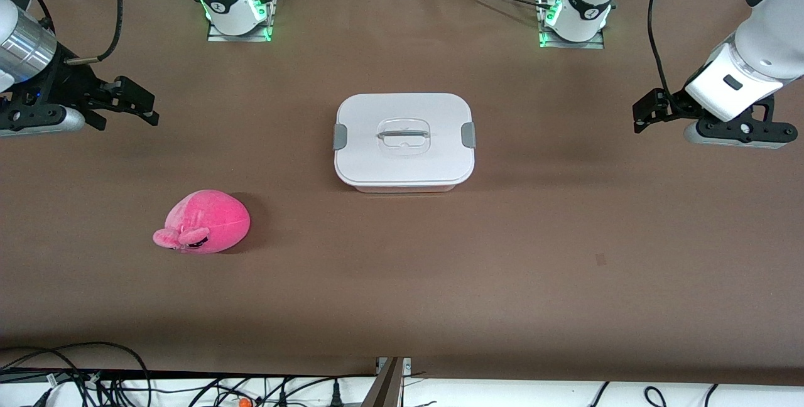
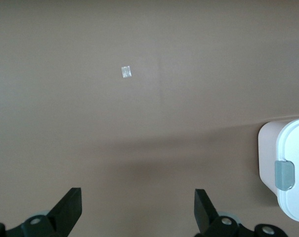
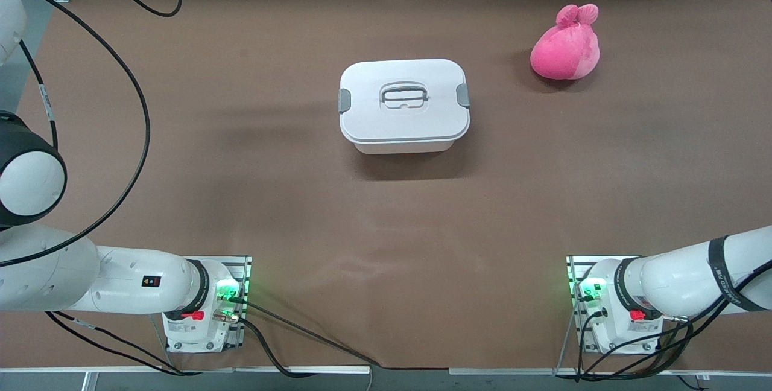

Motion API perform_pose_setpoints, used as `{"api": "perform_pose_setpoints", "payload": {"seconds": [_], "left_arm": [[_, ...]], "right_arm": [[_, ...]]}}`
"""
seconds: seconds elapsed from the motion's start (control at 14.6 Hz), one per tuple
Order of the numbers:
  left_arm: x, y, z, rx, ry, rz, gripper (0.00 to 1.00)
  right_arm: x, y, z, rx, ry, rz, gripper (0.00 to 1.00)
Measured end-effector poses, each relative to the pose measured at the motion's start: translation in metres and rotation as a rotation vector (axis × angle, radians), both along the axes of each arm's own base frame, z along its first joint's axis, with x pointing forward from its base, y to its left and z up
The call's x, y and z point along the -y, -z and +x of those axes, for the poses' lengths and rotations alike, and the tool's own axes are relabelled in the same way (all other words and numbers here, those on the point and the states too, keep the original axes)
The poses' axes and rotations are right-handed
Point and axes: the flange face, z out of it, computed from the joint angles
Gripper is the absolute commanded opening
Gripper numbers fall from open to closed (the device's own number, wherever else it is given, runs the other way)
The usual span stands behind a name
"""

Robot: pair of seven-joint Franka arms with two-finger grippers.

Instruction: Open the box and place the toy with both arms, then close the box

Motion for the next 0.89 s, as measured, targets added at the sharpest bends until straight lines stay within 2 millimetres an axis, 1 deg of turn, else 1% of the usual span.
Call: {"api": "perform_pose_setpoints", "payload": {"seconds": [0.21,0.27,0.34,0.41,0.62,0.69,0.82,0.89], "left_arm": [[0.000,0.002,-0.002,-0.022,0.001,0.001,1.00],[0.003,0.003,-0.003,-0.025,0.009,-0.001,1.00],[0.012,0.002,-0.004,-0.027,0.028,-0.011,1.00],[0.028,0.002,-0.007,-0.028,0.056,-0.027,1.00],[0.091,-0.005,-0.018,-0.019,0.164,-0.055,1.00],[0.109,-0.007,-0.020,-0.016,0.207,-0.063,1.00],[0.139,-0.001,-0.023,-0.029,0.357,-0.100,1.00],[0.154,0.008,-0.023,-0.048,0.443,-0.131,1.00]], "right_arm": [[0.000,0.000,0.000,0.000,0.000,0.000,1.00],[0.000,0.000,0.000,-0.001,0.000,0.000,1.00],[0.000,0.000,0.000,-0.001,0.000,0.000,1.00],[0.000,0.000,0.000,-0.001,0.000,0.000,1.00],[0.000,0.000,0.000,-0.001,0.001,0.000,1.00],[0.001,0.000,0.000,-0.001,0.001,0.000,1.00],[0.001,0.000,0.000,0.000,0.001,0.000,1.00],[0.001,0.000,0.000,0.000,0.001,0.000,1.00]]}}
